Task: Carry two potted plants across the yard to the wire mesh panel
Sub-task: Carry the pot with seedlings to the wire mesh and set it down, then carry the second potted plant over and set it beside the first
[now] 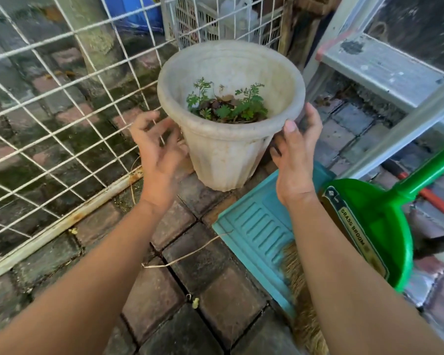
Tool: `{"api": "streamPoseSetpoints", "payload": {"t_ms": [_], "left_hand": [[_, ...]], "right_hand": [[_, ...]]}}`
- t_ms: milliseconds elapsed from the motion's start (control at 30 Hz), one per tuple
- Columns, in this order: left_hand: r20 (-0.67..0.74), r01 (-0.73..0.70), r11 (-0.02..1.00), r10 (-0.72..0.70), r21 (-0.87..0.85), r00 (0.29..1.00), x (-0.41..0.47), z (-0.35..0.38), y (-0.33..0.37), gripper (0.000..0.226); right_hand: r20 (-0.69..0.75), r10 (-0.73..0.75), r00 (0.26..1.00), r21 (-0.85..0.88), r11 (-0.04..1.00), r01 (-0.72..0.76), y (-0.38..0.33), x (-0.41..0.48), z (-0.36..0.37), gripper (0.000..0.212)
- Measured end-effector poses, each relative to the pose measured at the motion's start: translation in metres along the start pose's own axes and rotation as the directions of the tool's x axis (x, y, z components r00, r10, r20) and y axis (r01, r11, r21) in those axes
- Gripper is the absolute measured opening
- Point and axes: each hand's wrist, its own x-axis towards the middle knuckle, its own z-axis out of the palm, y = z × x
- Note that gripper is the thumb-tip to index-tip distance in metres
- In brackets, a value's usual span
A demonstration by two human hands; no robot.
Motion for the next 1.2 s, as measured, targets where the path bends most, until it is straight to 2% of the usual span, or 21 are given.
{"api": "streamPoseSetpoints", "payload": {"t_ms": [67,267,467,600,733,933,1000,1067,1133,1200], "left_hand": [[-0.057,0.061,0.997,-0.064,-0.055,0.996,0.011,-0.002,0.021,0.057],[0.152,0.040,0.996,-0.027,-0.085,0.988,0.015,0.013,0.040,0.061],[0.142,0.047,0.985,-0.023,-0.168,0.990,0.019,0.033,0.044,0.045],[0.114,0.064,0.986,-0.047,-0.157,0.992,0.024,0.036,0.052,0.043],[0.158,0.107,0.992,-0.096,-0.066,0.983,0.019,0.041,0.057,0.042],[0.133,0.016,0.999,-0.020,0.034,0.991,0.015,0.042,0.048,0.031],[0.167,0.016,0.994,-0.034,0.108,0.985,0.013,0.038,0.048,0.029],[0.193,0.097,0.984,-0.126,0.152,0.973,0.008,0.029,0.059,0.032],[0.201,0.219,0.960,-0.253,0.175,0.946,-0.001,0.018,0.083,0.044],[0.216,0.355,0.915,-0.392,0.192,0.894,-0.015,0.002,0.123,0.067]], "right_hand": [[0.018,-0.021,1.000,-0.004,1.000,0.021,-0.004,0.003,0.000,0.093],[0.075,-0.043,0.996,-0.052,0.998,0.047,-0.009,0.009,0.005,0.088],[0.010,-0.070,0.997,0.004,0.998,0.070,-0.012,0.018,0.004,0.080],[0.021,-0.090,0.996,0.000,0.996,0.090,-0.014,0.027,0.006,0.076],[-0.002,-0.088,0.996,-0.007,0.996,0.088,-0.011,0.031,0.003,0.071],[0.050,-0.080,0.996,-0.026,0.996,0.081,-0.020,0.027,0.002,0.065],[0.086,-0.046,0.995,-0.096,0.994,0.055,-0.027,0.023,0.000,0.061],[0.095,0.006,0.995,-0.272,0.962,0.020,-0.039,0.013,-0.003,0.050],[0.034,0.062,0.997,-0.494,0.869,-0.037,-0.061,-0.003,-0.008,0.043],[0.044,0.081,0.996,-0.660,0.750,-0.032,-0.097,-0.021,-0.005,0.044]]}}
